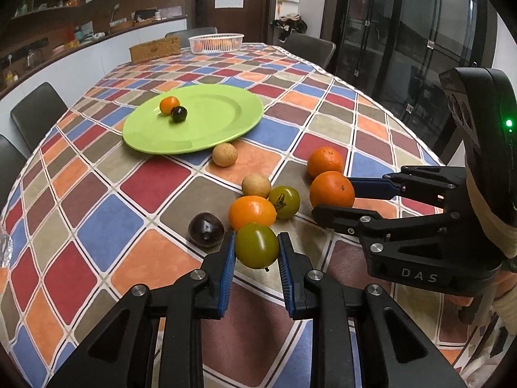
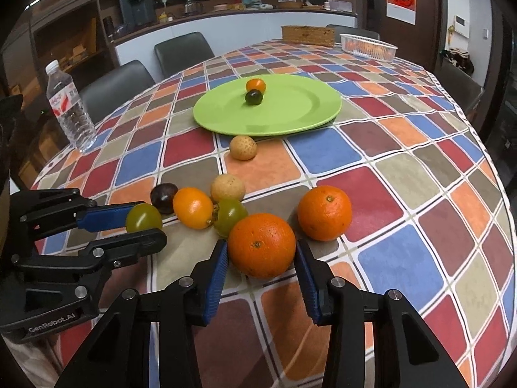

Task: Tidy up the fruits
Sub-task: 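Grasp the green tomato with the left tool while the right tool grasps the large orange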

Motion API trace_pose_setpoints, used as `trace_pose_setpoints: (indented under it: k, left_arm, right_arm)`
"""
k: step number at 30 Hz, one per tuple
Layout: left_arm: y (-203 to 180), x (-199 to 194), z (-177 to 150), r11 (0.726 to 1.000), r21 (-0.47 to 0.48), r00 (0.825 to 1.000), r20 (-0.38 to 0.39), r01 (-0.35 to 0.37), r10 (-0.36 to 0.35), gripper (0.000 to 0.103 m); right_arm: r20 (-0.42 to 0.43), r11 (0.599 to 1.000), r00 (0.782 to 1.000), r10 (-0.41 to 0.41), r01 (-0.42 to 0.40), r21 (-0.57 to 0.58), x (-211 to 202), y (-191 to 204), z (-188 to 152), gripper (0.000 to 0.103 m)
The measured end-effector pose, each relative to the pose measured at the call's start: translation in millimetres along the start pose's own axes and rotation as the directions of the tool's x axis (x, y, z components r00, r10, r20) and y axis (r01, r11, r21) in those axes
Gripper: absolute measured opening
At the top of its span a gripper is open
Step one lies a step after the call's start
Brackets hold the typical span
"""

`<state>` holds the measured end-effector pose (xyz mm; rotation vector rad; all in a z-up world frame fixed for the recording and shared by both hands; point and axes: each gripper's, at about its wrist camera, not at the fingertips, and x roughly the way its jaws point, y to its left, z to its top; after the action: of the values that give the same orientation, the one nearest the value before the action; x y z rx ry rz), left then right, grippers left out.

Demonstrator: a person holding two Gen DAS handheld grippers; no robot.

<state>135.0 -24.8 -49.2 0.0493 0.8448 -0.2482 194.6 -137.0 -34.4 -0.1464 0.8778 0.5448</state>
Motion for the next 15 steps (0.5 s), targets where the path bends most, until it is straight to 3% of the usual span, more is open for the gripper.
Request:
trace_pose_setpoints:
  k: [15]
  left_arm:
    - [4, -42, 14, 1.0, -0.015, 0.993, 0.114, -0.023, 0.025, 0.026]
  right_arm:
    - [0.135, 1.0, 0.991, -0.008, 0.004, 0.031, -51, 16, 18, 0.042]
